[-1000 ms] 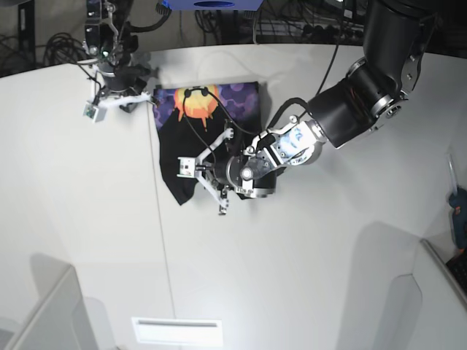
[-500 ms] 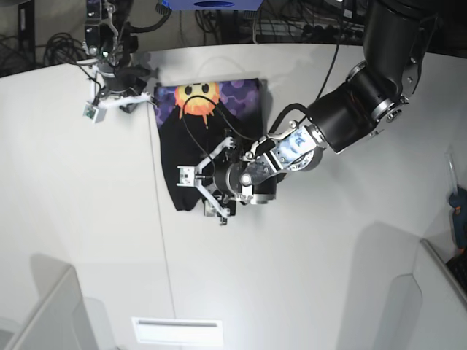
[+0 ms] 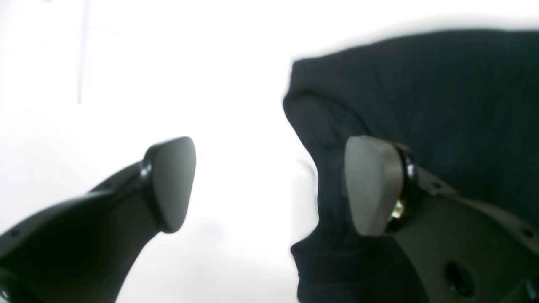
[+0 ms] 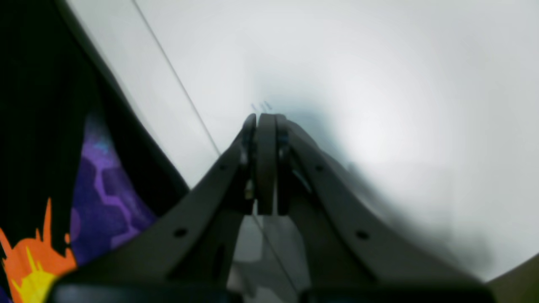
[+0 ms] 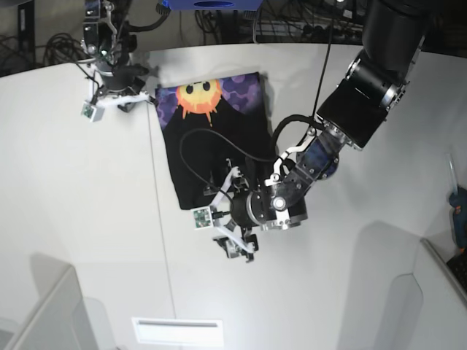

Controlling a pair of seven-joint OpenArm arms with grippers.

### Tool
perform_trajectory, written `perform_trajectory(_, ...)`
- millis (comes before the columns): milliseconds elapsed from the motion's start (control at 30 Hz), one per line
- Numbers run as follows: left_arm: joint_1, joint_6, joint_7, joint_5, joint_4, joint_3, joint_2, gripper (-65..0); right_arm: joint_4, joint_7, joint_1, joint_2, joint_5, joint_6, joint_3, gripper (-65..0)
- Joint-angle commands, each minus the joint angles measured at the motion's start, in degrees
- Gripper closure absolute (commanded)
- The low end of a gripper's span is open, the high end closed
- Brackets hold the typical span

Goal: Fold the T-shirt properly
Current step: 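Release the shirt and raise both grippers away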

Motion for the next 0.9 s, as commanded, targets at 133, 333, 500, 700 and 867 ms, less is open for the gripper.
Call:
perform_trajectory(133,6.18,0.10,-0.53,-0.27,12.67,-9.08,0.00,-27.3,5.53,3.20,-1.64,2.99,-0.07,0.34,-0.23,0.0)
perform_trajectory(333,17.87,0.10,-0.53,0.17,24.81,-21.04,-0.71,0.0,9.23,3.37,-4.46,8.27,-0.07,0.34,-0.14,0.0)
perform_trajectory(500,26.49,0.10,-0.79,-0.27,29.11,-30.53,-2.55,0.0,10.63,3.46,-7.88,13.81,-0.07,0.34,-0.05,0.0)
perform_trajectory(700,38.62,0.10,-7.21,-0.27,29.20,-38.62,-7.12,0.0,11.51,3.46,-14.13,21.89,-0.07,0.43,0.21,0.0)
perform_trajectory(867,52.68,0.28,-21.36,-0.10,29.20,-42.66,-9.50,0.0,11.51,3.20,-19.40,26.82,-0.07,0.43,-0.41,0.0)
